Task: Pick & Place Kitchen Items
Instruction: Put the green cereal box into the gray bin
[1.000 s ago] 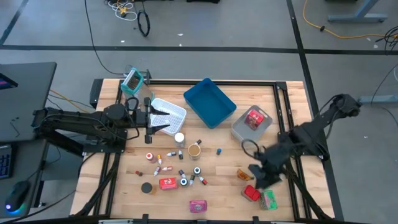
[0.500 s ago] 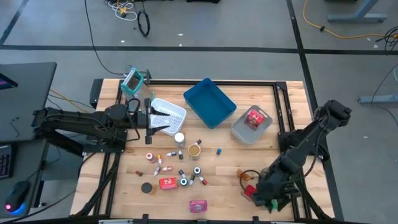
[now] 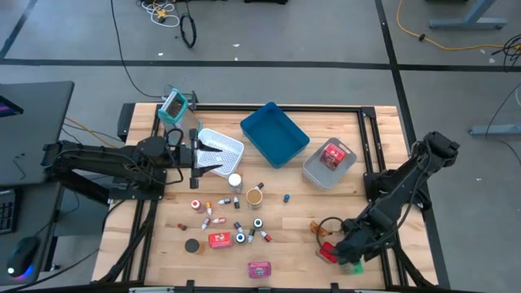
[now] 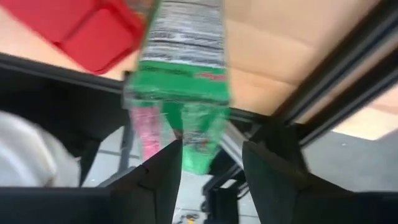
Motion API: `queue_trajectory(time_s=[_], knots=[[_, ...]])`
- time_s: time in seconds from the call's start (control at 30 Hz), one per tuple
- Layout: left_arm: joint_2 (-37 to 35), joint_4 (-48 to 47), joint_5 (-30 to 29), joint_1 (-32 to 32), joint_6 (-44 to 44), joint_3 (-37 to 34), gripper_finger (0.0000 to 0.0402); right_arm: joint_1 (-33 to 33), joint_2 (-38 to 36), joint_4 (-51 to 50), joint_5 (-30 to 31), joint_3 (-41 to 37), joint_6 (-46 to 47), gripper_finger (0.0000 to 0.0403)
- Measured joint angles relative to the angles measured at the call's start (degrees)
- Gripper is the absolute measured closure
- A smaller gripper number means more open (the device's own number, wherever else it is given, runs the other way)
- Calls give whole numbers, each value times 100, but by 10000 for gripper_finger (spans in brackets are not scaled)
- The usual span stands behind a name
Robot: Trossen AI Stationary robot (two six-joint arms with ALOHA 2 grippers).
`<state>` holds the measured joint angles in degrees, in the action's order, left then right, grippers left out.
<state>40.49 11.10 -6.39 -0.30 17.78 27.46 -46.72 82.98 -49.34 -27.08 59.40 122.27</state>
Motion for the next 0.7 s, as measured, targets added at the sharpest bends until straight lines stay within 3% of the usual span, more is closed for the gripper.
queue_trajectory(time_s=[0.17,0.5,0.7], knots=[[0,-7,0,0,-2,0,187,21,-2,-71,143,0,-350,259],[0,-9,2,0,-151,0,187,205,-8,-332,169,0,-1038,387],[0,-9,1,-2,-151,1,187,429,-159,-414,267,-2,-1394,398]])
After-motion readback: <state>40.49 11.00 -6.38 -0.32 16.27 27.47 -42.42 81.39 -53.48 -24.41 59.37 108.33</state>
